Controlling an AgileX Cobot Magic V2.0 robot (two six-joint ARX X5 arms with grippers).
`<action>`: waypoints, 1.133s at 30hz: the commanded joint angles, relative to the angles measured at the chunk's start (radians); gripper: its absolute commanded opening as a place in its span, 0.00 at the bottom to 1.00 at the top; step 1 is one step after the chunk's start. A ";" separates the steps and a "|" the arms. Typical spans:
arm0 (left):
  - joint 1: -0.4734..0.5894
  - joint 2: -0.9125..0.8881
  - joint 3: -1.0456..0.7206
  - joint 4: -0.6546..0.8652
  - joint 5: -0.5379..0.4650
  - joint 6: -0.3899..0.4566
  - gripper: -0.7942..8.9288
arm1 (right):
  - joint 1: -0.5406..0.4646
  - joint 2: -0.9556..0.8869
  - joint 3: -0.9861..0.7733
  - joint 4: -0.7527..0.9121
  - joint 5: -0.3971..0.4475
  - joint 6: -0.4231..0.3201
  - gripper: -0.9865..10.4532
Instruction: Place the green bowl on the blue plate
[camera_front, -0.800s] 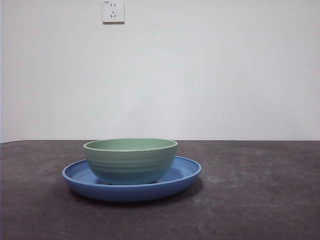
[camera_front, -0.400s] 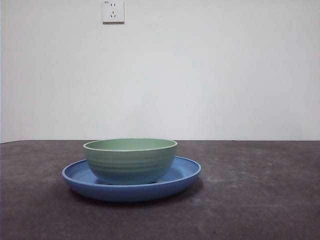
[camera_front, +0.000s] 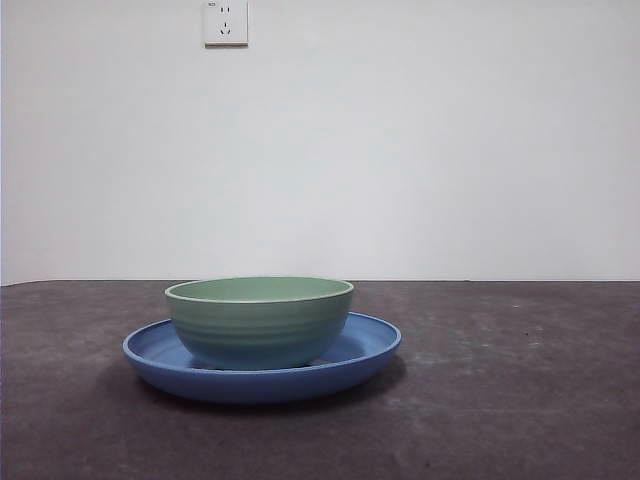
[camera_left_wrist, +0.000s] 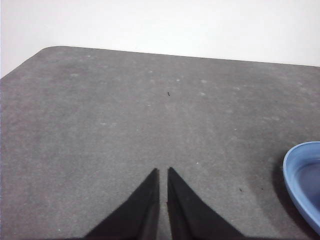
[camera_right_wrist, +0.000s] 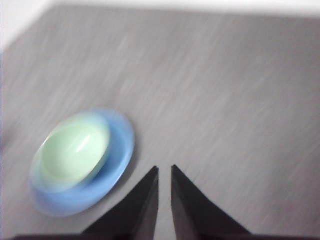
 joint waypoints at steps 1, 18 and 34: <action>0.002 -0.002 -0.021 -0.008 -0.004 -0.003 0.11 | -0.102 -0.140 -0.212 0.259 -0.005 -0.018 0.12; 0.002 -0.002 -0.021 -0.008 -0.004 -0.003 0.11 | -0.317 -0.577 -0.870 0.595 0.215 -0.130 0.12; 0.002 -0.002 -0.021 -0.008 -0.004 -0.003 0.11 | -0.321 -0.606 -1.010 0.655 0.165 -0.152 0.12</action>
